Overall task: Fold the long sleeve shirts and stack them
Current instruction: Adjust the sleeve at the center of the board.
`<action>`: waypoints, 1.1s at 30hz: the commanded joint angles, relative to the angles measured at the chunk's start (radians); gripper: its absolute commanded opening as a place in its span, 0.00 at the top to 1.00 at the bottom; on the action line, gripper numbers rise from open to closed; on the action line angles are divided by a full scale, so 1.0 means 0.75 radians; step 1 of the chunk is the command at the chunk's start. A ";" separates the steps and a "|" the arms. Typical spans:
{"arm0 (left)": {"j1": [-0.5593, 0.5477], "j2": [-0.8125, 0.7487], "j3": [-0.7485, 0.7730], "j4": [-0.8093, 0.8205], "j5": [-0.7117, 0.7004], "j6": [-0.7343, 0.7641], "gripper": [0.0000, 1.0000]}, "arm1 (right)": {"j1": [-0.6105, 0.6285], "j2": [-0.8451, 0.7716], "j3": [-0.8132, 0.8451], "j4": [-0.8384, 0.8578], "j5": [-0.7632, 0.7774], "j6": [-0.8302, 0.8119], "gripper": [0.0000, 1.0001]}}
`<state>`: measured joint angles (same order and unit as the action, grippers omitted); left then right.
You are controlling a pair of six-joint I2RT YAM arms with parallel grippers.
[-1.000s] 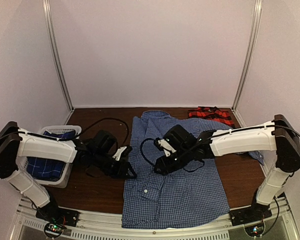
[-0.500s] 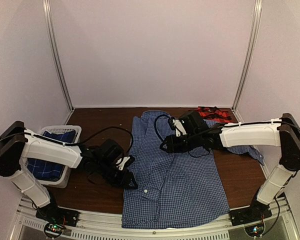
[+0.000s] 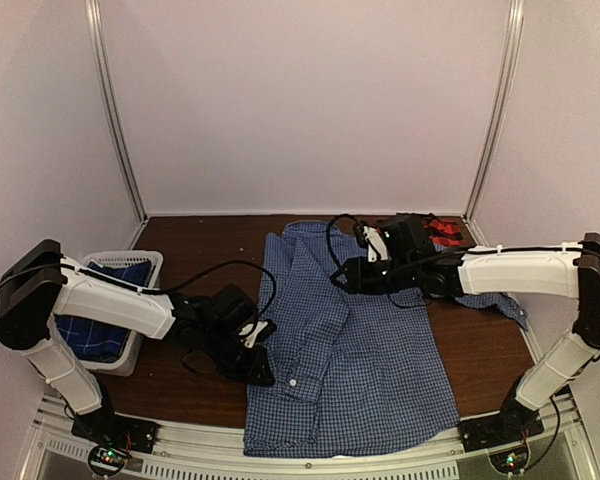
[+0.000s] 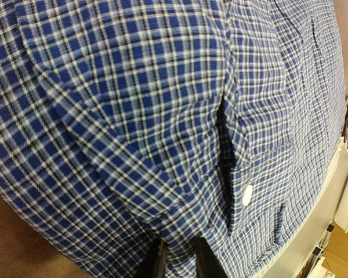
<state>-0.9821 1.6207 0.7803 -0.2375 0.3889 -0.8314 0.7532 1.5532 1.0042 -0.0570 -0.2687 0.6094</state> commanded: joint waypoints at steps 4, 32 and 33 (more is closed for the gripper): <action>-0.010 -0.062 0.035 -0.004 0.014 -0.043 0.99 | -0.035 -0.052 -0.061 0.049 -0.010 0.014 0.53; -0.026 -0.202 -0.054 -0.106 -0.029 -0.109 1.00 | -0.049 0.257 -0.003 0.299 -0.200 0.066 0.54; -0.026 -0.197 -0.056 -0.104 -0.026 -0.109 1.00 | -0.050 0.275 0.003 0.305 -0.200 0.067 0.55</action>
<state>-0.9970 1.4830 0.7456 -0.3164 0.3763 -0.9089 0.7200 1.7157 0.9668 0.1143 -0.3962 0.6476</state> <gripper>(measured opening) 0.007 0.459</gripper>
